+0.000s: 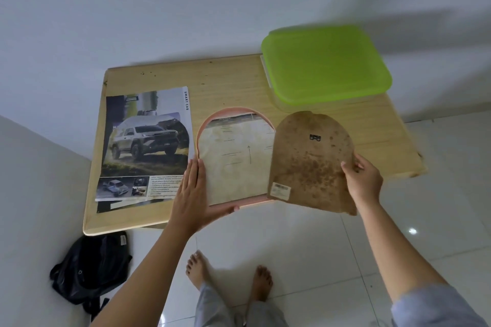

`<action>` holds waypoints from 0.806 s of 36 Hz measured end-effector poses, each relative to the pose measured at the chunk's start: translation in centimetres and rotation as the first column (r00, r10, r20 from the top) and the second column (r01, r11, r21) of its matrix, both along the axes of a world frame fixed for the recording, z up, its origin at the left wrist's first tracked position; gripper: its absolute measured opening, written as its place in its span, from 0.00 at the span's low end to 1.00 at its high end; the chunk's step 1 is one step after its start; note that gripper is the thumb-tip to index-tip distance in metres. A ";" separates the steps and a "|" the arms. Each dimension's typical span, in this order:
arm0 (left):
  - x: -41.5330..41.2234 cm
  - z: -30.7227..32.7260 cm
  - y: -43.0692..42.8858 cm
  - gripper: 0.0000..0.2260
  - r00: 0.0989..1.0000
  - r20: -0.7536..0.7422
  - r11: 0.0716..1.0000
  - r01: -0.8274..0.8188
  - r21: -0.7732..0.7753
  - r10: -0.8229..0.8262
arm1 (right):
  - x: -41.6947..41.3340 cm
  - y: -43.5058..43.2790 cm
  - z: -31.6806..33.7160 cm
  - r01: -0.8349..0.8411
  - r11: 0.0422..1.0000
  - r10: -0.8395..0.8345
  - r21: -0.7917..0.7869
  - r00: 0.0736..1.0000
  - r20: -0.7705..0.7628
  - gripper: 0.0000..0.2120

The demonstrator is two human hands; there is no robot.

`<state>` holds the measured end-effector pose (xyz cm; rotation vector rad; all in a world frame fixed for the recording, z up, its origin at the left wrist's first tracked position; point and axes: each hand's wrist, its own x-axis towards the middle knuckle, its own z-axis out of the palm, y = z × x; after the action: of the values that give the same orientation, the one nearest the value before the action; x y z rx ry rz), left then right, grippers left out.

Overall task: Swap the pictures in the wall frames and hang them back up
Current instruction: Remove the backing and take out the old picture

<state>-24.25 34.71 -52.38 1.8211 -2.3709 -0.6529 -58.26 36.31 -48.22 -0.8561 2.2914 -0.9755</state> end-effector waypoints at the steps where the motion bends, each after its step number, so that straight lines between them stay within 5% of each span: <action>1: 0.0 0.0 0.0 0.60 1.000 -0.002 1.000 -0.002 -0.003 0.002 | -0.5 -0.1 0.1 0.002 1.000 -0.002 0.005 0.999 -0.040 0.19; 10: -0.2 0.0 0.1 0.60 1.000 0.001 1.000 -0.014 0.011 0.014 | 0.6 -0.7 -0.9 -0.078 0.992 0.096 0.097 0.974 -0.205 0.23; 13: -0.3 0.1 0.1 0.60 1.000 0.000 1.000 -0.012 0.009 0.012 | 3.8 -0.7 -1.0 -0.217 0.975 0.220 0.039 0.949 -0.228 0.23; 18: -0.4 0.0 0.2 0.61 1.000 0.008 1.000 -0.015 0.010 0.015 | 6.6 -1.1 -3.0 -0.531 0.827 0.562 0.188 0.754 -0.342 0.27; 22: -0.4 -0.2 0.2 0.60 1.000 0.012 1.000 -0.002 0.012 0.002 | 4.6 -0.6 -3.9 -0.537 0.793 0.610 0.288 0.685 -0.400 0.34; 29: -0.4 -0.2 0.2 0.60 1.000 0.008 1.000 0.003 0.017 -0.004 | 1.6 -0.3 -3.9 -0.628 0.709 0.703 0.321 0.596 -0.388 0.27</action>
<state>-24.64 34.95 -52.57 1.8306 -2.3816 -0.6697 -56.62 35.98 -52.14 -1.8894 2.0497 -0.2353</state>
